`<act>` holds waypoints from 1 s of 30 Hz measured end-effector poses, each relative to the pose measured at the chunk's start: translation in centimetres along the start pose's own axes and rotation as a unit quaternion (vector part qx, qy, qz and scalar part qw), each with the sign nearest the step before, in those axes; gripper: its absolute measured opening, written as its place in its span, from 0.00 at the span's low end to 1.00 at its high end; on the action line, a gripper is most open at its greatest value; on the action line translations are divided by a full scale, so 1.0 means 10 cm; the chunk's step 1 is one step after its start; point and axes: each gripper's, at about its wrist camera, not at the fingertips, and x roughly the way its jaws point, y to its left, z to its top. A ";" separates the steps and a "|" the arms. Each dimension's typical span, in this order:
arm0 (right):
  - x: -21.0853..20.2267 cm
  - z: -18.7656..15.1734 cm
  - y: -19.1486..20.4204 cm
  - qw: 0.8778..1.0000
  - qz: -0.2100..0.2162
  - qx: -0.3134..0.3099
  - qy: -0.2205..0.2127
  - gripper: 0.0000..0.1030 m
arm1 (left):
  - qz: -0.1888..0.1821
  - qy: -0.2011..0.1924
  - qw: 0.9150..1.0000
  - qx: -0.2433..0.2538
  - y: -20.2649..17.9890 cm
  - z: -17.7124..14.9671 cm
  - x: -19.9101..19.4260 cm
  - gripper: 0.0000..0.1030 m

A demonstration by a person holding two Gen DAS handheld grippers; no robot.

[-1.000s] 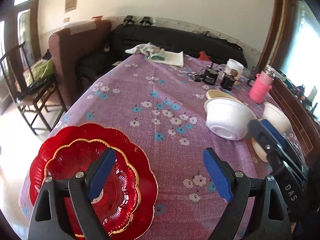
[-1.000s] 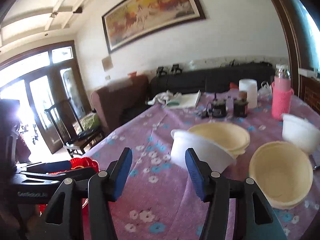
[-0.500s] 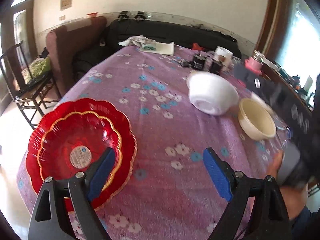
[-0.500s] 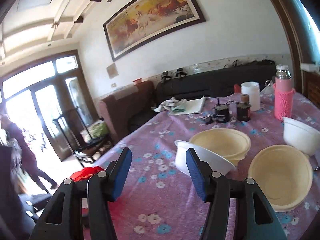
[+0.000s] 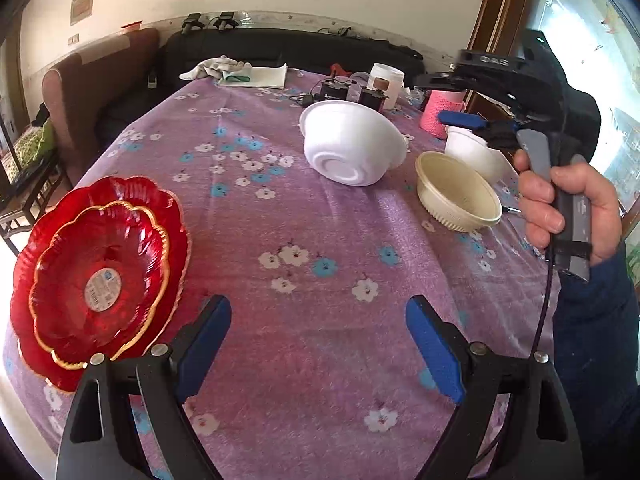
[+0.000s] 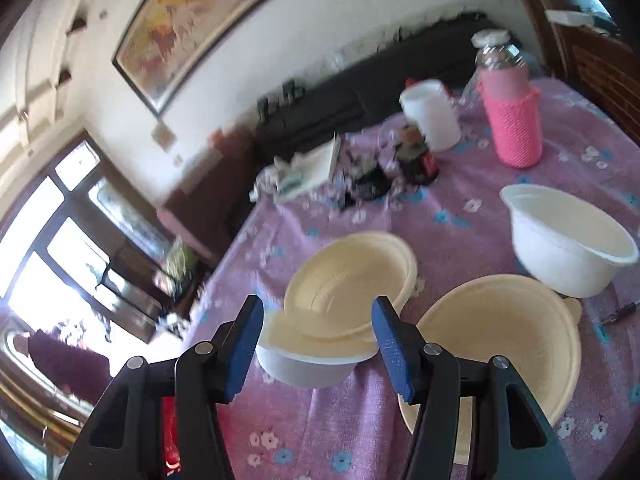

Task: Organize plates and bowls
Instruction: 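Move the left gripper over to the white plastic bowl, then close the left gripper on the rim of the white bowl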

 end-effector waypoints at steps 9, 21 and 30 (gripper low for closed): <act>0.45 -0.47 0.38 0.983 0.101 -0.119 0.102 0.59 | 0.027 -0.015 1.000 -0.004 0.01 0.21 -0.04 0.86; 0.20 -0.34 -0.10 0.994 0.086 -0.010 0.074 0.52 | 0.037 -0.009 0.996 -0.079 0.31 0.68 0.28 0.83; 0.39 -0.38 -0.11 0.994 0.024 -0.031 0.104 0.31 | 0.040 0.049 0.991 -0.115 0.43 0.91 0.81 0.50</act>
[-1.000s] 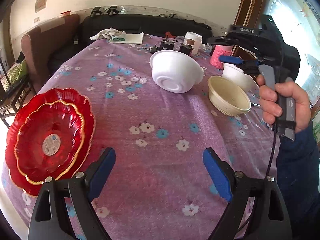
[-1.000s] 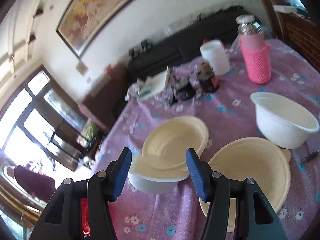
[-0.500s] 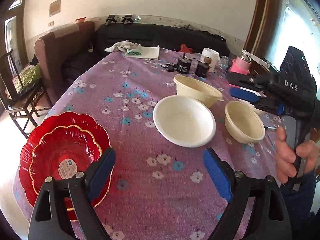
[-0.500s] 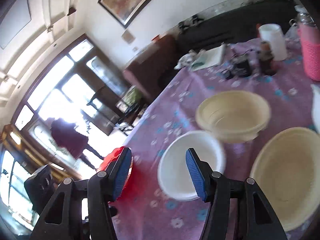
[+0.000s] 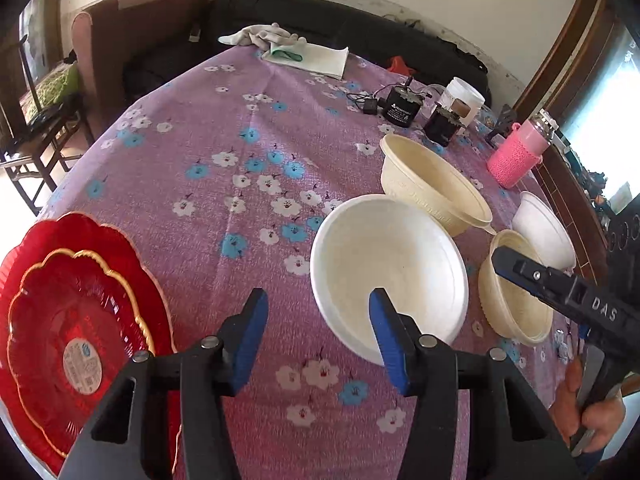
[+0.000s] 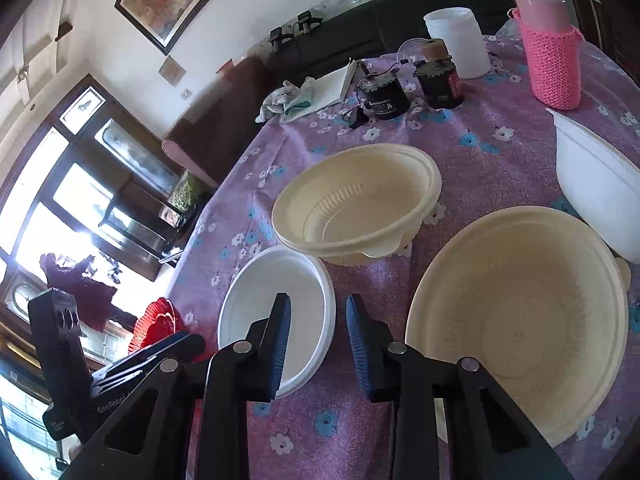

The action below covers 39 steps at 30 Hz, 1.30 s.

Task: Organize plates and bowls
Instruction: 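Close the left gripper on the rim of the white bowl, then carry the white bowl with the left gripper over the red plates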

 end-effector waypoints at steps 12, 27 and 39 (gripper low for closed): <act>0.29 -0.10 0.04 0.998 -0.048 -0.031 0.033 0.26 | 0.018 0.007 1.000 0.006 -0.04 0.03 0.32 0.13; 0.13 -0.12 0.18 0.999 -0.022 -0.038 0.019 0.12 | 0.023 -0.045 0.998 0.032 -0.16 -0.18 0.02 0.13; 0.04 -0.17 0.35 0.998 0.014 -0.058 0.004 0.12 | 0.029 -0.065 0.997 0.029 -0.08 -0.31 -0.20 0.14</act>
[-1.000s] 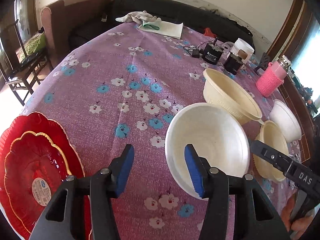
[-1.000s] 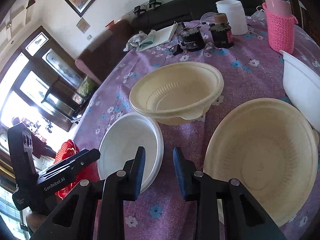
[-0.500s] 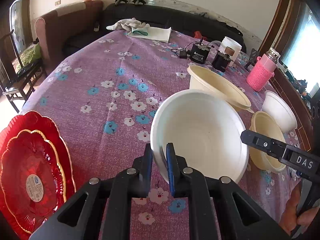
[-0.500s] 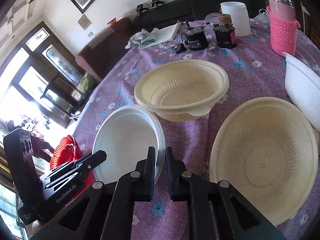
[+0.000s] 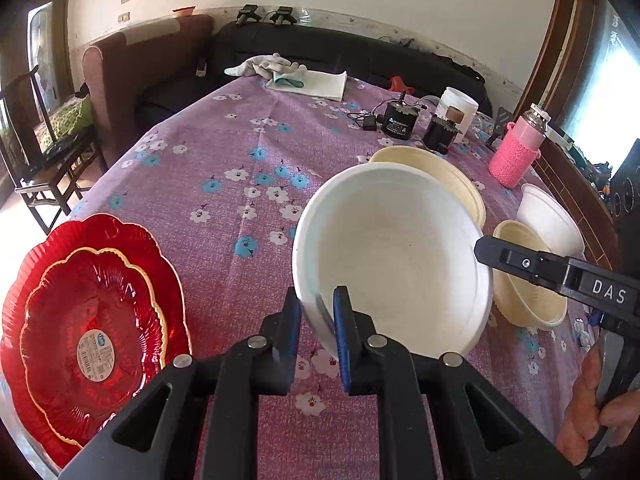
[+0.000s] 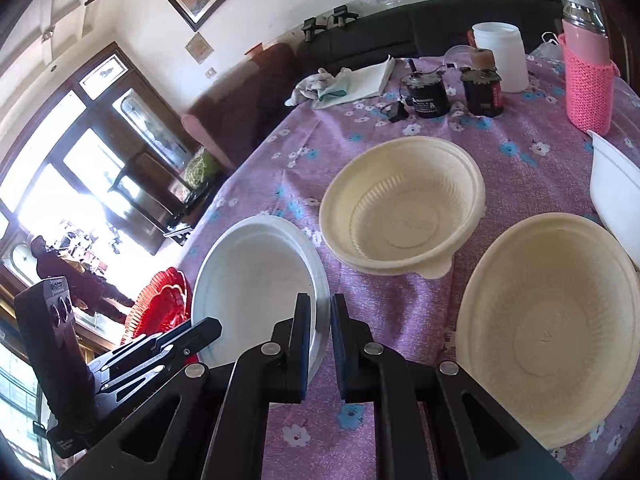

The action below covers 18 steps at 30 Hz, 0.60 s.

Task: Organize plates and bowls
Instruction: 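Carry the white bowl with the left gripper over the red plates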

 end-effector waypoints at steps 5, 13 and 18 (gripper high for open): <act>0.00 -0.01 0.05 1.000 0.007 -0.005 -0.001 0.12 | 0.001 -0.001 1.000 -0.002 0.02 -0.02 -0.04 0.14; 0.00 -0.01 0.08 1.000 0.014 -0.011 -0.004 0.12 | 0.002 -0.009 1.000 -0.001 0.04 -0.04 -0.12 0.15; 0.02 -0.01 0.09 1.000 0.017 -0.014 -0.002 0.12 | 0.001 -0.010 1.000 -0.003 0.06 -0.06 -0.14 0.15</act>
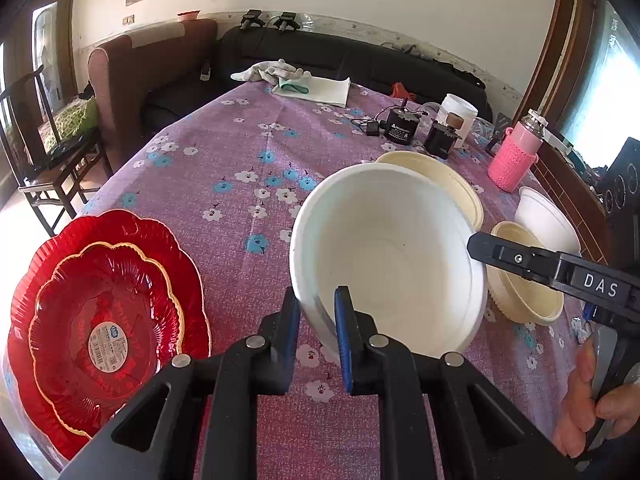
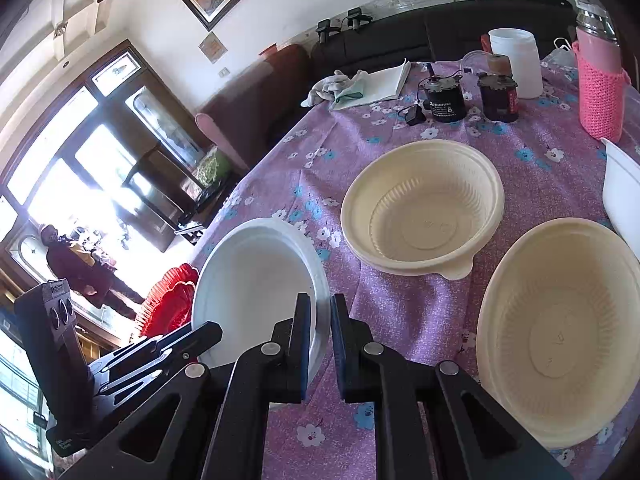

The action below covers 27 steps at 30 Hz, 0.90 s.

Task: Organize plates and bowls
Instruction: 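Carry the white bowl with the left gripper over the red plates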

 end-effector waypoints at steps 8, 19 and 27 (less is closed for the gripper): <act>0.02 0.00 0.01 1.000 0.008 0.000 0.001 0.12 | -0.003 -0.006 1.000 -0.001 0.04 -0.02 -0.06 0.15; 0.08 -0.02 0.10 1.000 0.014 -0.013 0.005 0.12 | -0.002 -0.010 1.000 -0.006 0.13 -0.06 -0.12 0.15; 0.09 -0.03 0.10 1.000 0.014 -0.015 0.005 0.12 | -0.002 -0.010 1.000 -0.006 0.13 -0.06 -0.14 0.15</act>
